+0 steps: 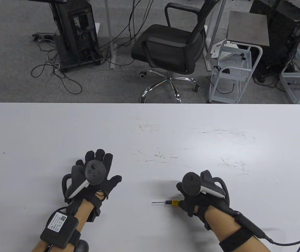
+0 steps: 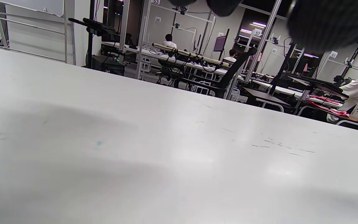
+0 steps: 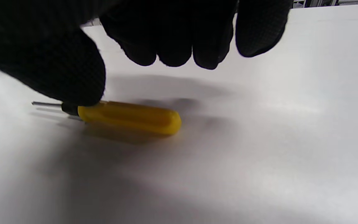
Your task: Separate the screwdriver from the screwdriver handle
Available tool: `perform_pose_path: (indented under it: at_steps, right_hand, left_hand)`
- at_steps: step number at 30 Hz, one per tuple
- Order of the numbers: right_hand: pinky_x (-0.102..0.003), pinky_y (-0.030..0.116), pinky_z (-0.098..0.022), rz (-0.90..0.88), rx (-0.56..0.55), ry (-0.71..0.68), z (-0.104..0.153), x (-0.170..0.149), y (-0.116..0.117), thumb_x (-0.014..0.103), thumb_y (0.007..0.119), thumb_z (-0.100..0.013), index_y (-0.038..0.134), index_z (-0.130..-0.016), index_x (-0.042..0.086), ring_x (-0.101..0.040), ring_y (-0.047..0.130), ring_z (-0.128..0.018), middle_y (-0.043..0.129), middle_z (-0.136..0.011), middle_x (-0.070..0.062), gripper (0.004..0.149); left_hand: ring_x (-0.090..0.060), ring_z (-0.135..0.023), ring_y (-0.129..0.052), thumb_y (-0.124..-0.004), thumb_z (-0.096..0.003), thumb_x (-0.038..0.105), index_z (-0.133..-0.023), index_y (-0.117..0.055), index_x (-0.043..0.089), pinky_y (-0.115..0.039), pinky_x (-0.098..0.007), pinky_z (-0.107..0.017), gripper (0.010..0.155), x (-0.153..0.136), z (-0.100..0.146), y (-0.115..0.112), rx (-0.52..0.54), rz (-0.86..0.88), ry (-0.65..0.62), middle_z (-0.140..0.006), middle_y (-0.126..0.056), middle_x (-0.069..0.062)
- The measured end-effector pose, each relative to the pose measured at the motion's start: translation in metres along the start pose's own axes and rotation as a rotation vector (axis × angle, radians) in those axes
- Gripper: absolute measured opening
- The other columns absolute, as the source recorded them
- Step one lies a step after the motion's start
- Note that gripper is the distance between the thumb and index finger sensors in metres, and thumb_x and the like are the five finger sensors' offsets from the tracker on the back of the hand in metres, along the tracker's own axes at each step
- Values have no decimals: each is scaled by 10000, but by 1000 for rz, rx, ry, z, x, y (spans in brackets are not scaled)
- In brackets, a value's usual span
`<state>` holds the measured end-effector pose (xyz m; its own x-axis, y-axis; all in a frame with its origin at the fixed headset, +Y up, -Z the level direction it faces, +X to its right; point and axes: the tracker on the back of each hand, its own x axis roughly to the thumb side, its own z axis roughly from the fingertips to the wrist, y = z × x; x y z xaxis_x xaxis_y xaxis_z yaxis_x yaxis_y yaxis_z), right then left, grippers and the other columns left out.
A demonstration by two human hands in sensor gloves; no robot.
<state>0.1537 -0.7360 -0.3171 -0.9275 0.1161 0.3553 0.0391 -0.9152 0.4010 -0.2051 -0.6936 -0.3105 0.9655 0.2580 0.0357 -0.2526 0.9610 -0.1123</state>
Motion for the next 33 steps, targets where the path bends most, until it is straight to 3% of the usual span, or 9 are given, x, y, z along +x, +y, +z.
perform_pose_path:
  at_steps: [12,23,33]
  right_hand:
    - [-604,619,-698,94,61,34,-10,5,18,428,908,-534,611,-1048,185,-437,697,-914,593,-1049,-37,641]
    - [-596,679,-650,137,-12,13,-12,9,19,400,905,-533,689,-985,174,-423,785,-839,682,-988,-45,549]
    - [-558,800,-565,48,-155,-53,-5,11,3,399,898,-529,772,-943,140,-388,942,-717,811,-907,-81,504]
  left_hand:
    - [-389,-1168,-215,-748,-404,713,-1116,-345,394,-258,-662,-794,878,0,0,0,-3,-1,-2,-1191,-233,58]
    - [-389,-1168,-220,-748,-404,712,-1117,-350,393,-259,-662,-794,877,1,0,-1,-8,-5,-5,-1191,-235,58]
    - [-392,-1168,-232,-749,-404,711,-1117,-376,386,-262,-662,-793,867,11,2,-6,-25,-16,-38,-1192,-246,55]
